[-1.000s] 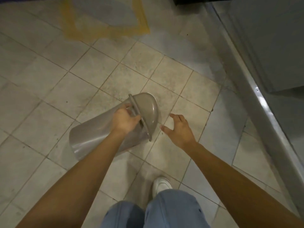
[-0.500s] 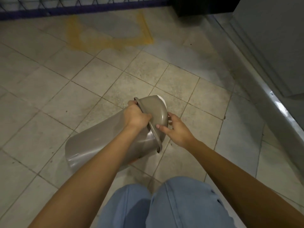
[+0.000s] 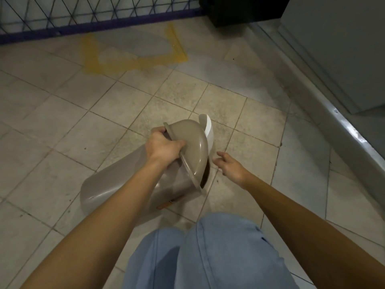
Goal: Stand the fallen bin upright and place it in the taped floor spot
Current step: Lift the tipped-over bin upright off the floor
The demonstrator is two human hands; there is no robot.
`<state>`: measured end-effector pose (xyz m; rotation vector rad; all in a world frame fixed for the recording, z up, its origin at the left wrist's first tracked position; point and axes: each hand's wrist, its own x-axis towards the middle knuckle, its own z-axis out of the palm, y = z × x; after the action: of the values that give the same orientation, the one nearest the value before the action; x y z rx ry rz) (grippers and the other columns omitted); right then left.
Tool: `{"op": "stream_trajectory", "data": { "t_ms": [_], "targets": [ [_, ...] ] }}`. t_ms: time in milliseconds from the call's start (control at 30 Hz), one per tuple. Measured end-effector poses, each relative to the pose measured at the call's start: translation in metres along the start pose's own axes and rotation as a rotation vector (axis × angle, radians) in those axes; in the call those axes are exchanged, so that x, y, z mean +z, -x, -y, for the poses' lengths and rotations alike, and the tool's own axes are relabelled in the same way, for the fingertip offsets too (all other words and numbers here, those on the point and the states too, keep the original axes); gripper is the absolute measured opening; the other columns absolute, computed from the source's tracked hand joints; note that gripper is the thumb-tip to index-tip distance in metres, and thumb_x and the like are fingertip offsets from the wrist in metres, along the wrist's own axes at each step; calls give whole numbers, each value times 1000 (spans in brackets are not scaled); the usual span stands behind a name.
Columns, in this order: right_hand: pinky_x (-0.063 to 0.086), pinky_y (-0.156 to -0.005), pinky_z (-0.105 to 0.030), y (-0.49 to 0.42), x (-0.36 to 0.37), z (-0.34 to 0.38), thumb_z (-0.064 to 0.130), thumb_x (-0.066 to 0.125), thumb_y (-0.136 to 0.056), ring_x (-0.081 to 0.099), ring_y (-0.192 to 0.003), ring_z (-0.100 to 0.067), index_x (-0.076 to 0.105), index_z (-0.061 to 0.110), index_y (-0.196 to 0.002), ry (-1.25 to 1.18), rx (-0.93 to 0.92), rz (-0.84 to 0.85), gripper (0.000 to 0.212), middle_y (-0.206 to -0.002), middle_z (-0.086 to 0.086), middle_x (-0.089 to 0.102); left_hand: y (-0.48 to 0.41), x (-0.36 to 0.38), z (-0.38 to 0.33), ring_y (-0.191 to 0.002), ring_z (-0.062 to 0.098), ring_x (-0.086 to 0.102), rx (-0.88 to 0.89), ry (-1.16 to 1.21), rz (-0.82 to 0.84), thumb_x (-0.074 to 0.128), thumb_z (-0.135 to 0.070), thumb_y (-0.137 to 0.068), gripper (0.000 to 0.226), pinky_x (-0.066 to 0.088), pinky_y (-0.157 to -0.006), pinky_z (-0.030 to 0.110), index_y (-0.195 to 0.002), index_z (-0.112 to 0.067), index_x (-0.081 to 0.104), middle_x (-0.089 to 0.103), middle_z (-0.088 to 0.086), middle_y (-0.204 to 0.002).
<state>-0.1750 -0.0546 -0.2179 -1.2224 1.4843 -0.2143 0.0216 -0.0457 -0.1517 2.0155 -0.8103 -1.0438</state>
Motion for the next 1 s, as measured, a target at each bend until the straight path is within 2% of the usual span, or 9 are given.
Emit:
{"op": "stream_trajectory", "data": {
  "t_ms": [100, 267, 367, 467, 567, 633, 767, 900, 1000],
  "targets": [
    [35, -88, -27, -3, 6, -5, 35, 56, -89, 42, -129, -27, 19, 15, -146, 115, 83, 12, 71, -147, -12, 37, 2, -10, -3, -80, 20, 66, 14, 35, -7, 76, -18, -65, 62, 59, -72, 37, -121, -17, 49, 61, -2, -85],
    [40, -99, -35, 0, 19, -3, 38, 57, -87, 42, -128, -27, 28, 11, -143, 172, 182, 120, 69, -146, -10, 37, 7, -28, -9, -68, 10, 62, 28, 124, 9, 72, -12, -72, 57, 49, -44, 18, -123, -16, 48, 59, -2, -81],
    [44, -93, -35, 5, 35, -3, 36, 53, -89, 49, -115, -24, 42, 12, -133, 107, 213, 185, 51, -132, -8, 49, 9, -39, -11, -66, 9, 61, 32, 146, 15, 71, -9, -75, 58, 49, -44, 16, -127, -14, 46, 58, -2, -78],
    [46, -88, -33, 5, 47, 2, 22, 51, -89, 55, -100, -22, 50, 10, -122, -55, 214, 174, 35, -114, -8, 58, 10, -47, -10, -65, 9, 61, 41, 179, 21, 70, -7, -76, 57, 48, -43, 15, -127, -12, 47, 59, -1, -78],
    [48, -80, -30, 6, 50, 8, 11, 52, -86, 54, -76, -15, 56, 10, -100, -145, 217, 173, 15, -88, -5, 59, 9, -53, -10, -67, 8, 61, 43, 194, 10, 69, -8, -76, 56, 46, -42, 13, -127, -12, 47, 59, -3, -80],
    [50, -76, -27, 8, 50, 11, 8, 53, -85, 55, -72, -14, 57, 12, -88, -169, 226, 182, 6, -84, -4, 59, 10, -55, -10, -65, 6, 61, 44, 196, 9, 68, -8, -76, 55, 46, -42, 13, -126, -12, 48, 59, -3, -78],
    [51, -66, -22, 15, 47, 14, 9, 57, -85, 58, -77, -14, 59, 9, -100, -168, 214, 199, 15, -91, -5, 62, 11, -60, -9, -58, 7, 60, 58, 172, -2, 68, -12, -75, 54, 46, -43, 17, -125, -14, 49, 59, -3, -73],
    [49, -66, -23, 25, 33, 24, 7, 61, -81, 57, -74, -14, 59, 12, -90, -187, 184, 201, 10, -84, -3, 62, 14, -68, -15, -59, 10, 59, 61, 183, -8, 67, -14, -76, 57, 46, -47, 20, -129, -13, 47, 59, -2, -74],
    [52, -69, -25, 32, 18, 36, 2, 62, -79, 59, -76, -16, 60, 10, -92, -235, 165, 169, 15, -84, -6, 64, 18, -74, -23, -62, 9, 59, 71, 212, -6, 67, -14, -78, 58, 45, -41, 15, -132, -12, 45, 59, -2, -75]
  ]
}}
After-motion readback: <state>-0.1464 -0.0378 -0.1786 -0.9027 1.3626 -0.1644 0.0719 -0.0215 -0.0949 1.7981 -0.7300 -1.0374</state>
